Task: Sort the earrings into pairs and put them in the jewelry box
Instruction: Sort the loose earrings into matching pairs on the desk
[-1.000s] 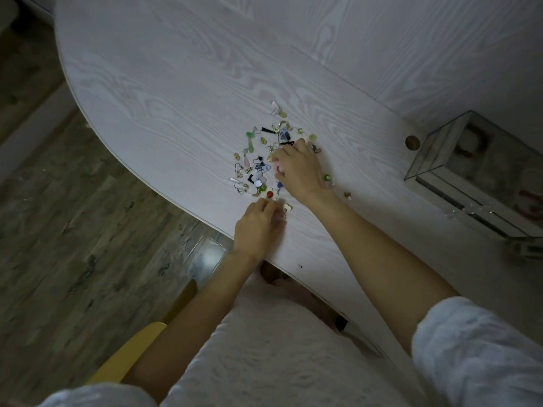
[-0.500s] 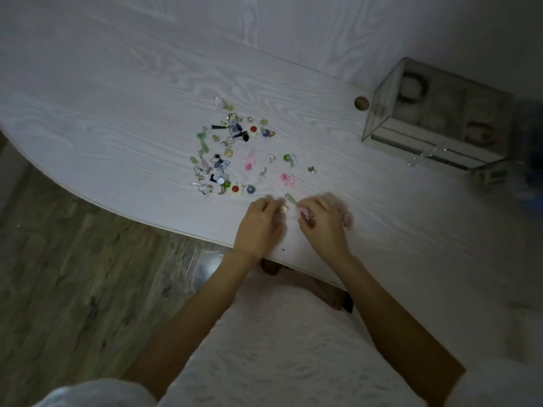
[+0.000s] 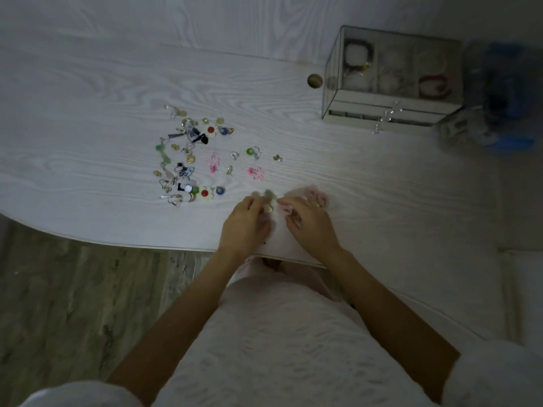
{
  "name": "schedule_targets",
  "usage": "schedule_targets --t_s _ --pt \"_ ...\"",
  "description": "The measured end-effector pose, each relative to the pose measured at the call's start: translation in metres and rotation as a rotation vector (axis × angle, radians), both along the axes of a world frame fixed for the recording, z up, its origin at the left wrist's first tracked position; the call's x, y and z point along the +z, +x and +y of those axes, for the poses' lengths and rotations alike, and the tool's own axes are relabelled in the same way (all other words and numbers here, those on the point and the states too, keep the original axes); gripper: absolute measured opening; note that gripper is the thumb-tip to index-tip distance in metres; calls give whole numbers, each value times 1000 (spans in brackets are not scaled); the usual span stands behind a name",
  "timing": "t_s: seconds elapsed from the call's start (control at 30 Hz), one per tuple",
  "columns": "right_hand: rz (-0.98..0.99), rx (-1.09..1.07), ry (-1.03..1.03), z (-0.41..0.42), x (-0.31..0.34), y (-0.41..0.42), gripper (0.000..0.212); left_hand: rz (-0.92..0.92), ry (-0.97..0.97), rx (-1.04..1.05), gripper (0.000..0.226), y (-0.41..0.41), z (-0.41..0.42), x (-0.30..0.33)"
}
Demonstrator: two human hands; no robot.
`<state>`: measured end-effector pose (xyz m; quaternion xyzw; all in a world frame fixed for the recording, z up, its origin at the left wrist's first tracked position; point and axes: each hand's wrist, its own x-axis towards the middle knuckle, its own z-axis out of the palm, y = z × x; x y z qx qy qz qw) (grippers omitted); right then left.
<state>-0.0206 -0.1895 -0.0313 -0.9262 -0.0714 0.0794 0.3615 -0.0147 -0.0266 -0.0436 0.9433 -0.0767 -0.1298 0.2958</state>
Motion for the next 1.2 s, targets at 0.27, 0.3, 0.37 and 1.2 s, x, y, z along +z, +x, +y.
schedule_targets --t_s 0.27,0.3,0.37,1.2 --pt "149 -153 242 -3 6 3 32 -202 40 -78 39 15 -3 10" --pt "166 -187 270 -4 6 4 31 -226 49 -115 32 20 -5 9" --pt "166 -221 291 -5 5 6 26 -250 77 -177 15 31 -8 7" --pt "255 -384 466 30 0 41 2 -173 -139 43 21 44 20 3"
